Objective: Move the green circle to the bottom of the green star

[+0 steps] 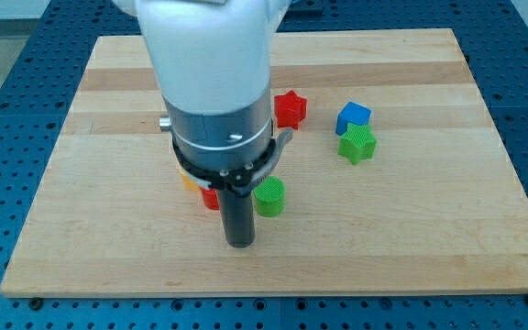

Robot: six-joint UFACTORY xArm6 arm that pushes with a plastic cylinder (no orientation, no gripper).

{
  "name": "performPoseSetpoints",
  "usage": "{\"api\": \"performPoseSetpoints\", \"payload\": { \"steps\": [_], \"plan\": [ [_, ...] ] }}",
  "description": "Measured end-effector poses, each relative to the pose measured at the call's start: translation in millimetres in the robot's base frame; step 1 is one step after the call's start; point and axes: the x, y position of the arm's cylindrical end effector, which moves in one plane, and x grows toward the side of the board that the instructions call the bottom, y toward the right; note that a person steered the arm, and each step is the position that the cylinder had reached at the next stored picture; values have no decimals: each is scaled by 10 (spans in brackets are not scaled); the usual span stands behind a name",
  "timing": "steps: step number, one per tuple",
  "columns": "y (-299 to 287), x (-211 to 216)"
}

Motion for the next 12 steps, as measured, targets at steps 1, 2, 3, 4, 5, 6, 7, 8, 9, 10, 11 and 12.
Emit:
{"api": "performPoseSetpoints", "payload": {
  "steps": [1,2,3,4,5,6,7,8,9,10,11,12],
  "plan": [
    [0,-231],
    [46,-427],
    [284,-441],
    [494,-507],
    [735,-545],
    [939,-546],
    [1077,-578],
    [1090,-530],
    [1096,-370],
    [1242,-338],
    [1397,-336],
    [1484,-335]
  ]
}}
